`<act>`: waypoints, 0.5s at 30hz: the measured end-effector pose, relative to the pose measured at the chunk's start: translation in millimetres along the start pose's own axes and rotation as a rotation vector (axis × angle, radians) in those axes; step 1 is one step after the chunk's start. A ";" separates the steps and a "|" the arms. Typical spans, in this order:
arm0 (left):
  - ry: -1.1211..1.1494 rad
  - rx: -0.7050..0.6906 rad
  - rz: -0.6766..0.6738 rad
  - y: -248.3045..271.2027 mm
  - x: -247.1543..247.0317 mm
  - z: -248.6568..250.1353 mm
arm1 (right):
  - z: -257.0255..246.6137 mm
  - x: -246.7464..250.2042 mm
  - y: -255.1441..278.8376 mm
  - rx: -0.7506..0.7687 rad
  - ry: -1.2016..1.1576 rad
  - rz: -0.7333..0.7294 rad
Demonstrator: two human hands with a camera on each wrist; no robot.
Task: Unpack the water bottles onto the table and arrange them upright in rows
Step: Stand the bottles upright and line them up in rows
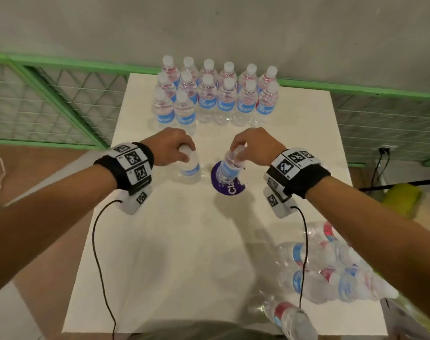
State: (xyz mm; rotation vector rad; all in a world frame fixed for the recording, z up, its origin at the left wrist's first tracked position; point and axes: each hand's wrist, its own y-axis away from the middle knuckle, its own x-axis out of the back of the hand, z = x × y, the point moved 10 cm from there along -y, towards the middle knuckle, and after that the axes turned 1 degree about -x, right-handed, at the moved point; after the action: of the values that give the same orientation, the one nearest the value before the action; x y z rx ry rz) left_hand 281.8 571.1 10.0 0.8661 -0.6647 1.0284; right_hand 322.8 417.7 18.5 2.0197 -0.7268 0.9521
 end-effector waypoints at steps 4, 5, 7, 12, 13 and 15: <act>0.001 0.086 0.092 -12.8 27.1 -44.6 | -27.7 3.6 -28.7 0.070 -0.034 0.042; 0.015 0.094 0.106 -14.3 30.7 -52.1 | -29.5 4.0 -34.4 0.068 -0.041 0.043; 0.063 0.108 0.141 -14.8 36.5 -63.4 | -24.6 3.4 -44.8 0.021 -0.071 0.047; 0.060 0.162 0.195 -14.2 44.4 -78.1 | -14.7 5.4 -61.1 -0.052 -0.126 0.079; 0.037 0.164 0.194 -14.6 45.0 -78.7 | -17.1 7.7 -63.1 -0.033 -0.125 0.086; 0.022 0.170 0.186 -15.0 45.1 -79.4 | -18.6 12.7 -65.4 -0.004 -0.158 0.116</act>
State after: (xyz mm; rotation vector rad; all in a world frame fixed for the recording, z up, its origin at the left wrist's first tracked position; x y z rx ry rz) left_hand 318.6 655.6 1.8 0.9517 -0.6541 1.2740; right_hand 371.5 466.2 10.5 2.0843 -0.9394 0.8623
